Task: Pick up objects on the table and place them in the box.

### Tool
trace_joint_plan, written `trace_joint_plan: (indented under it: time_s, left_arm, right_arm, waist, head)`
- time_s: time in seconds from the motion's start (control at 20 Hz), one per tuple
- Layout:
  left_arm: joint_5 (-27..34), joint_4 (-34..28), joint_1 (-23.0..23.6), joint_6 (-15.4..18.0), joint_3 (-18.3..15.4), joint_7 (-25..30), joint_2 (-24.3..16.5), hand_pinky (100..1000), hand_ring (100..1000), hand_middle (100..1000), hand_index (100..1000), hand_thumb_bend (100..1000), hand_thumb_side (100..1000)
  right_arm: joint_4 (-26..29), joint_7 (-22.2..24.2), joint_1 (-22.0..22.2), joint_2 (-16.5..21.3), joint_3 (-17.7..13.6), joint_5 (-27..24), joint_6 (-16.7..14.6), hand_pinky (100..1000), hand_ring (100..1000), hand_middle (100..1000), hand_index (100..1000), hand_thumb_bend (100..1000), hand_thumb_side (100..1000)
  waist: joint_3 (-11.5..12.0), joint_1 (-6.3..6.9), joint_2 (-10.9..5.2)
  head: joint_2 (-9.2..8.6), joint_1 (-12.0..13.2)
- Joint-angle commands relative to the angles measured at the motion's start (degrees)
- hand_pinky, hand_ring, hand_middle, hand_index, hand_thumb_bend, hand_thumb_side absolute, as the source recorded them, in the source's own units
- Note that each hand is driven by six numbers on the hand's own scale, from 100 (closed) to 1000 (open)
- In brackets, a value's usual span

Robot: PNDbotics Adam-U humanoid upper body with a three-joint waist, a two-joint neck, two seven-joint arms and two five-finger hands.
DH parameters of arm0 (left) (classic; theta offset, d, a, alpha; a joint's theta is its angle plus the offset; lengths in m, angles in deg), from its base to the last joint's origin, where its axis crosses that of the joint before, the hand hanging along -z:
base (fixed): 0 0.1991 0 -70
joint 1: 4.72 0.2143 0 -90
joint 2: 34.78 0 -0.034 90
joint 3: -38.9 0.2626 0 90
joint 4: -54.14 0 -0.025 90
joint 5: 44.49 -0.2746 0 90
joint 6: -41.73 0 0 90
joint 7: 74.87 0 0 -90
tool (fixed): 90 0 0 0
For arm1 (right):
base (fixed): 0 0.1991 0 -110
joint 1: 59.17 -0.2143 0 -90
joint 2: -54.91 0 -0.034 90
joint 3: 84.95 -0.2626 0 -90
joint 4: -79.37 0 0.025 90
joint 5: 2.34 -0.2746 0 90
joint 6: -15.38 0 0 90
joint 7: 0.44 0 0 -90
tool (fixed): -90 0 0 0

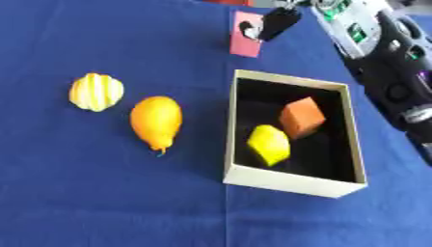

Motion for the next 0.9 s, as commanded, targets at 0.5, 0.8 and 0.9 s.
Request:
trace_joint_plan:
  time_s: [0.5,0.8,0.9]
  left_arm:
    - [0.2,-0.8,0.6,-1.2,-1.2,0.0,-0.5,845,808,754,910,163,349]
    - [0.2,-0.8,0.7,-1.1,-1.2,-0.2,-0.3,845,806,751,909,141,357]
    - [0.3,-0.8,0.9,-1.2,-1.3,-0.2,-0.2,844,805,750,908,135,361]
  right_arm:
    - [-0.8,4.8,-0.8,1.5,-1.3,-3.4,-0.8,1000,1000,939,1000,100,366]
    - [-2.2,5.3,-0.9,1.3,-1.8,-2.0,0.4,1000,1000,950,1000,100,366]
    - [-2.5,5.4,-1.0,1.1,-1.8,-1.9,0.6,1000,1000,955,1000,100,334]
  waist:
    - [-0.8,0.44,-2.67]
    - [-1.2,0.66,-2.3]
    - [-1.3,0.77,-2.17]
  head:
    - [0.76,0.2]
    - [-0.59,-1.1]
    - [-1.0,-1.5]
